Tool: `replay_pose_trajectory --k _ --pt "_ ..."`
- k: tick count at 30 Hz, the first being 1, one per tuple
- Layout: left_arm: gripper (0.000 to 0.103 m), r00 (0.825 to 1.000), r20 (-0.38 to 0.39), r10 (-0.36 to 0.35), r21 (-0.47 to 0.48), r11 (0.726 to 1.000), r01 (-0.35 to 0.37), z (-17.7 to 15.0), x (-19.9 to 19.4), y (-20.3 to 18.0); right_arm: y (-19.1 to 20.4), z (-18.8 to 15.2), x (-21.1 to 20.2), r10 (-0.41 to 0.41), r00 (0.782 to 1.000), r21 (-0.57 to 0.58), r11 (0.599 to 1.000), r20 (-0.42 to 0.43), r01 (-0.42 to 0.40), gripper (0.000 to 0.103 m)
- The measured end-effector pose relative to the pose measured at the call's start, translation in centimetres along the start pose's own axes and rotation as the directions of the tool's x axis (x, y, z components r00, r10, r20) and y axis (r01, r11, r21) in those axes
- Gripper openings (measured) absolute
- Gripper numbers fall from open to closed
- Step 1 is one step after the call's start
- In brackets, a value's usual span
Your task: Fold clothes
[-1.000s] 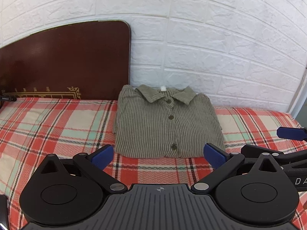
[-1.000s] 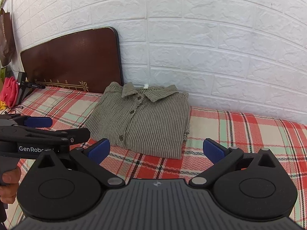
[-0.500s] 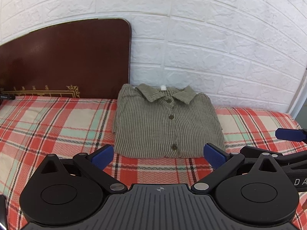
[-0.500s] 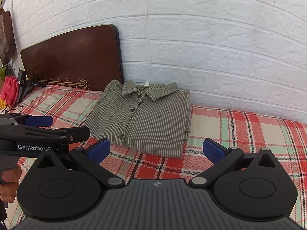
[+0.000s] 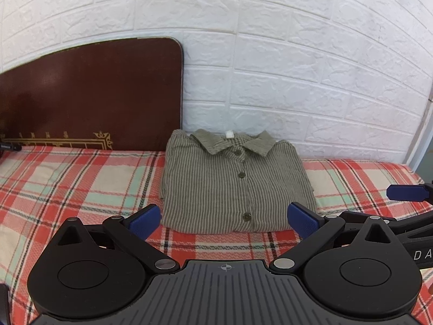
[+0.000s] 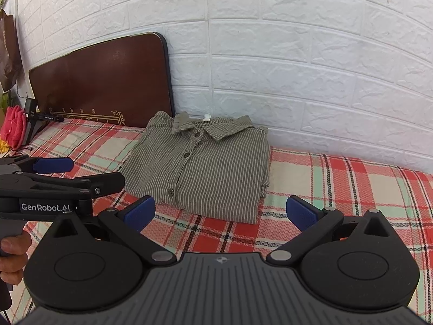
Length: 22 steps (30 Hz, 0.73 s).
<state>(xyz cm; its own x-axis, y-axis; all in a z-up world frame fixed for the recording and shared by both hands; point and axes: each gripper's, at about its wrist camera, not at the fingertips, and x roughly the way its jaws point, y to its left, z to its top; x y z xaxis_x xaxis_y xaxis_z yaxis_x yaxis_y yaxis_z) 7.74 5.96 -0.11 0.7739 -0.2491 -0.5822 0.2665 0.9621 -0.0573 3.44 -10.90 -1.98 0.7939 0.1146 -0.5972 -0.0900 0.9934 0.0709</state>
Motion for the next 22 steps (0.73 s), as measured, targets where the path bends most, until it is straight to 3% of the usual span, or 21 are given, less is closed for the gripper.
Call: replay_pose_trajectory --k 22 --pt "0.103 0.999 -0.032 0.006 0.013 1.000 -0.006 0.02 0.85 -0.13 -0.30 -0.11 0.98 -0.002 1.000 0.003 1.000 -0.025 0.002 0.102"
